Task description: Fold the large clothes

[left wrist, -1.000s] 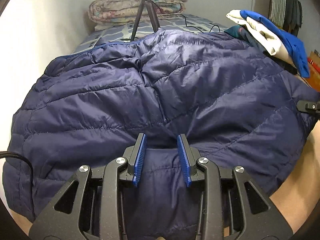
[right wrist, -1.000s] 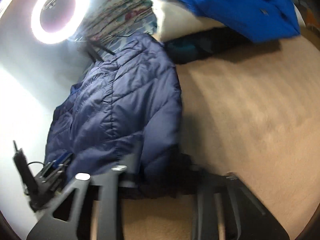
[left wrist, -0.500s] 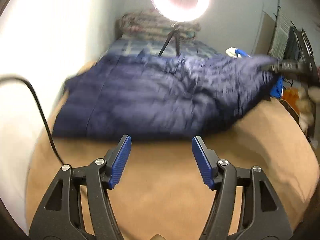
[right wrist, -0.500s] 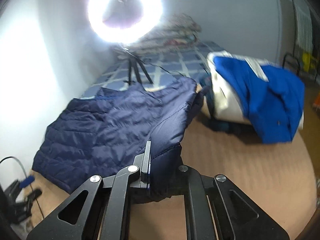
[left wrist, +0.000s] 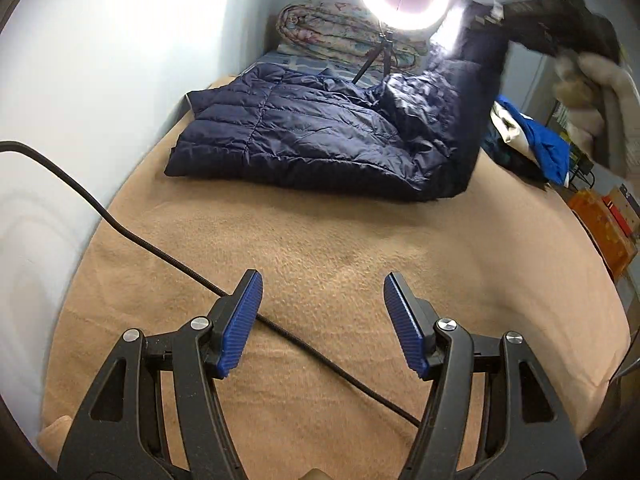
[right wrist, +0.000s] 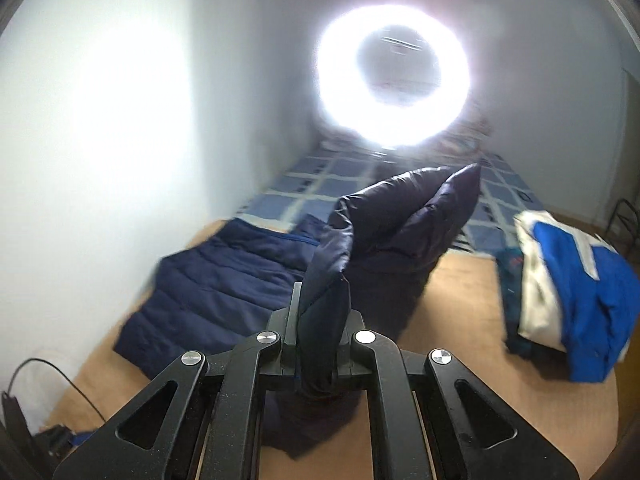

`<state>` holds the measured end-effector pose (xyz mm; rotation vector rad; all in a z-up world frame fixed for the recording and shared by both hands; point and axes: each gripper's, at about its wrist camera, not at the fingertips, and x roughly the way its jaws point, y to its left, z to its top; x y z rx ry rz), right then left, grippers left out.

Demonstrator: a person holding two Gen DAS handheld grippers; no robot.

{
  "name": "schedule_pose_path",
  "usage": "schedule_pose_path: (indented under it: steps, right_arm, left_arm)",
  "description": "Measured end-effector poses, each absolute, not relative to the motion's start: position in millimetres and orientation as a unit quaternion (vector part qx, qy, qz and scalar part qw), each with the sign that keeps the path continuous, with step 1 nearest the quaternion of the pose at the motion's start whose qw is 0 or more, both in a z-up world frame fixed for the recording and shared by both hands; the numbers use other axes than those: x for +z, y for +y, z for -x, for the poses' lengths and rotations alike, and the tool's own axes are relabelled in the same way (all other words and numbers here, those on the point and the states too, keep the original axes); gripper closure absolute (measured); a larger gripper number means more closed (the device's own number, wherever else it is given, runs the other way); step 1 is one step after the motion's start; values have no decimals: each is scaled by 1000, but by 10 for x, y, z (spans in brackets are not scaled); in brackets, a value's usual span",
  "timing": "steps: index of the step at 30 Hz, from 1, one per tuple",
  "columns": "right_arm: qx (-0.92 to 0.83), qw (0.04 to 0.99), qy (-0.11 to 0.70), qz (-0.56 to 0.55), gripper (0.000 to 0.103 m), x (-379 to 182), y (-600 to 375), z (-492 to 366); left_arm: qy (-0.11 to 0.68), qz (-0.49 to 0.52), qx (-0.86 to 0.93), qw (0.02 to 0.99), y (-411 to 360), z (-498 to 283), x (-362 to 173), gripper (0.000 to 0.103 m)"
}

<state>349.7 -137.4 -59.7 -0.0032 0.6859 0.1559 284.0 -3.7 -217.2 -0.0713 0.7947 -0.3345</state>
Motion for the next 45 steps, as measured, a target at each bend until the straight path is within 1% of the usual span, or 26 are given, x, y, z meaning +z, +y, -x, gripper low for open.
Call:
schedule_pose_path:
  steps: [7, 12, 17, 20, 24, 29, 31, 33, 34, 36, 38, 41, 44, 45]
  right_arm:
    - [134, 928, 347, 25, 96, -782, -656, -3731]
    - [179, 911, 370, 37, 97, -1075, -82, -3902]
    - [229, 876, 422, 42, 97, -1625, 603, -4093]
    - [239, 865, 434, 79, 97, -1898, 906, -4076]
    - [241, 858, 444, 96, 97, -2091, 976, -4075]
    - [261, 844, 463, 77, 96, -2203, 922, -4167]
    - [281, 834, 471, 65, 94, -2196, 928, -4181]
    - [309, 820, 479, 49, 88, -2161, 939, -4078]
    - [327, 812, 482, 38, 87, -2136, 907, -4050]
    - [359, 795, 489, 15, 77, -2064, 780, -4009]
    - [380, 784, 490, -9, 70, -1985, 636, -3976]
    - [392, 786, 477, -33, 69, -1778, 250, -3851]
    - [362, 811, 458, -44, 69, -1614, -244, -3739]
    - [344, 821, 454, -39, 64, -1567, -359, -3661]
  left_arm:
    - [386, 44, -167, 906, 69, -2786, -2174, 38]
    - [387, 40, -174, 905, 105, -2695, -2184, 38]
    - [392, 44, -177, 902, 169, -2619, -2195, 38]
    - [395, 50, -175, 900, 203, -2597, -2203, 38]
    - [397, 51, -173, 900, 213, -2567, -2200, 38]
    - [395, 56, -169, 901, 243, -2570, -2169, 38]
    - [394, 59, -167, 902, 259, -2585, -2143, 38]
    - [392, 56, -166, 903, 283, -2602, -2104, 38]
    - [391, 54, -165, 904, 286, -2612, -2090, 38]
    - [387, 50, -162, 906, 295, -2643, -2050, 38]
    - [382, 50, -161, 909, 305, -2649, -1997, 38]
    - [370, 53, -159, 914, 302, -2670, -1894, 38]
    - [354, 43, -162, 920, 202, -2762, -1740, 38]
    - [347, 38, -166, 922, 160, -2814, -1689, 38]
